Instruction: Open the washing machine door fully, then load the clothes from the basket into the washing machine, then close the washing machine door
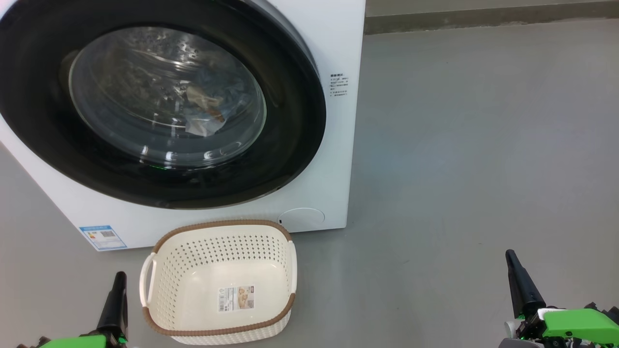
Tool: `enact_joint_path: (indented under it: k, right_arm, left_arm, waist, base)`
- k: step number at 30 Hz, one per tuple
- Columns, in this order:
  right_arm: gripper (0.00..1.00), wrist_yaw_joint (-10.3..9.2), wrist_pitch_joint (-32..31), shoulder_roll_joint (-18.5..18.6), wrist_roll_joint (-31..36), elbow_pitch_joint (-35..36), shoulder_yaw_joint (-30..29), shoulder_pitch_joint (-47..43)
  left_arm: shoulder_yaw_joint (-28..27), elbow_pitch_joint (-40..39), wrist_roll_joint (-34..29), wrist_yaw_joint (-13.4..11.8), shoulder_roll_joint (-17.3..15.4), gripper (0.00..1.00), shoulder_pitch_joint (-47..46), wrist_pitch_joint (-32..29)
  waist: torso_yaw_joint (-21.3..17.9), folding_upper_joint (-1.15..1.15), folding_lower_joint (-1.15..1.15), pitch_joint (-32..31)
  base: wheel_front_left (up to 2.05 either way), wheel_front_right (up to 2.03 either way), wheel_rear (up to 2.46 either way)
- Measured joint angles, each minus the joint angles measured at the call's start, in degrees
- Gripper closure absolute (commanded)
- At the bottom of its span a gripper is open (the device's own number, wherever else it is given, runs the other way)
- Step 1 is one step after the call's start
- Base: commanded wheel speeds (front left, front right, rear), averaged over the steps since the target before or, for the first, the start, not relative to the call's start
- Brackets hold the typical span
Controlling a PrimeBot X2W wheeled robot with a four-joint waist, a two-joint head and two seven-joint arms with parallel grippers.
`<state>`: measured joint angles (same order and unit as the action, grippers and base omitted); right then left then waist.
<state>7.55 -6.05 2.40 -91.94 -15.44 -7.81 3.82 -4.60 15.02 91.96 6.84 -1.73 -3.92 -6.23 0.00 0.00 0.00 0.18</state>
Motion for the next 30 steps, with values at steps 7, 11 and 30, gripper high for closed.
enact_joint_path:
  k: [7,11,30]
  right_arm:
    - [1.0,0.0,0.0,0.0,0.0,0.0,0.0,0.0]
    - [1.0,0.0,0.0,0.0,0.0,0.0,0.0,0.0]
    - [1.0,0.0,0.0,0.0,0.0,0.0,-0.01,0.0]
  left_arm:
    - [-0.01,0.0,0.0,0.0,0.0,1.0,0.0,0.0]
    - [-0.01,0.0,0.0,0.0,0.0,1.0,0.0,0.0]
    - [-0.01,0.0,0.0,0.0,0.0,1.0,-0.01,0.0]
  waist:
    - [0.0,0.0,0.0,0.0]
    - [0.0,0.0,0.0,0.0]
    - [0.0,0.0,0.0,0.0]
  base:
    - [0.0,0.0,0.0]
    - [0.0,0.0,0.0]
    - [0.0,0.0,0.0]
